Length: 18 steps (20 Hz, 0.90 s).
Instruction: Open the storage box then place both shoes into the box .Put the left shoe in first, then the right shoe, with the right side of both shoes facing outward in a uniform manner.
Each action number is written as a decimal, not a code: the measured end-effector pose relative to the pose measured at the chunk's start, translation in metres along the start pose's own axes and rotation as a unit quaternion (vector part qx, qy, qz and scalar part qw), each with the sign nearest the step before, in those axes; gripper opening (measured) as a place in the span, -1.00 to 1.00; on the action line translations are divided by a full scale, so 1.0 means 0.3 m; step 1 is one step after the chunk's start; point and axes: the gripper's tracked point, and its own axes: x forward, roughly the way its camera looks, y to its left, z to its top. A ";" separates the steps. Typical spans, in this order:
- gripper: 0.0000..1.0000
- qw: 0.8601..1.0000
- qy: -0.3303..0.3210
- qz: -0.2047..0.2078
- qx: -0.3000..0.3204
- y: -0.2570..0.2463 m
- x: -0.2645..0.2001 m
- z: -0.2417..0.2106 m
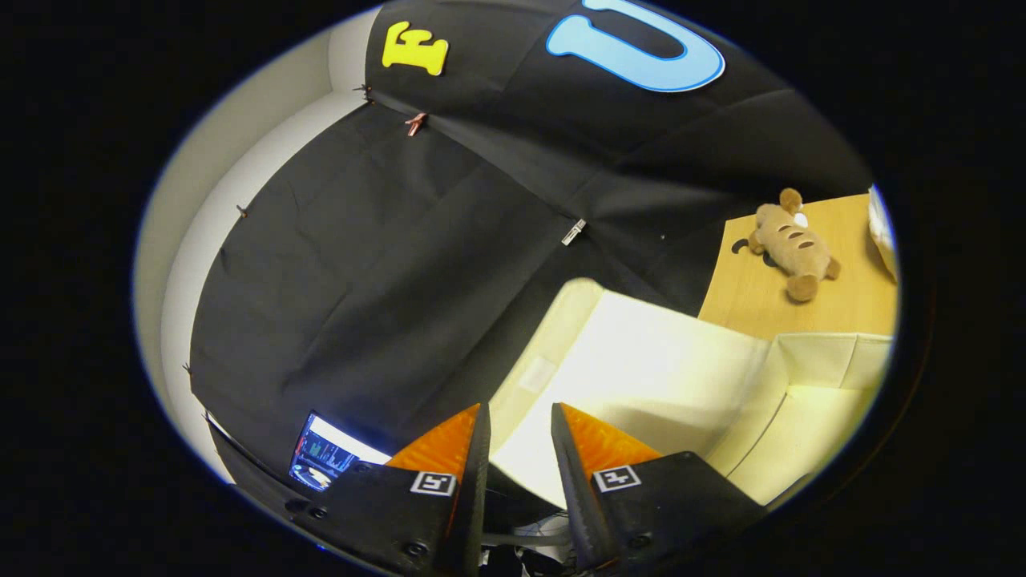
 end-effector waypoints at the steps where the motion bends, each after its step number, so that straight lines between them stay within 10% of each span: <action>1: 0.01 1.000 0.001 0.001 -0.004 0.009 -0.011 -0.002; 4: 0.63 1.000 0.001 -0.013 -0.028 0.009 -0.040 -0.009; 18: 0.93 0.937 -0.042 -0.172 -0.300 -0.070 -0.563 0.066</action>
